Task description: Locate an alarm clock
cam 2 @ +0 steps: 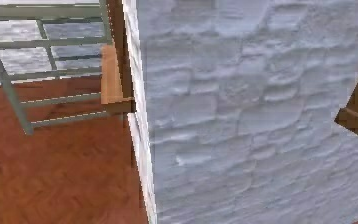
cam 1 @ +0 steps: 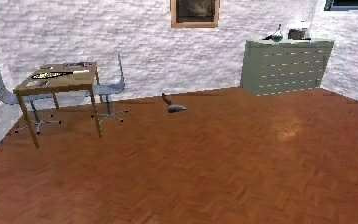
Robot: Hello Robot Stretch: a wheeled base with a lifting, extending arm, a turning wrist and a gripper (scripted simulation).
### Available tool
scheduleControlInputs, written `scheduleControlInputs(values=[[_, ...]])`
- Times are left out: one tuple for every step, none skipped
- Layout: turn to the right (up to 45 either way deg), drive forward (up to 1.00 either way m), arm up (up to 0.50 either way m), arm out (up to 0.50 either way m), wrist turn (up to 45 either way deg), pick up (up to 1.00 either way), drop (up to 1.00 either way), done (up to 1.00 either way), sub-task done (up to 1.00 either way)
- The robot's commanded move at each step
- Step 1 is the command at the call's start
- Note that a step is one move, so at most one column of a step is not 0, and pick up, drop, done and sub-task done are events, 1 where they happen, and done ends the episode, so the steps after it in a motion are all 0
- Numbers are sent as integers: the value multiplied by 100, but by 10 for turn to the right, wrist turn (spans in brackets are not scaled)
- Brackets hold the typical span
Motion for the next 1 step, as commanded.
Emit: scheduleControlInputs(values=[[210,0,0,0,0,0,0,0,0]])
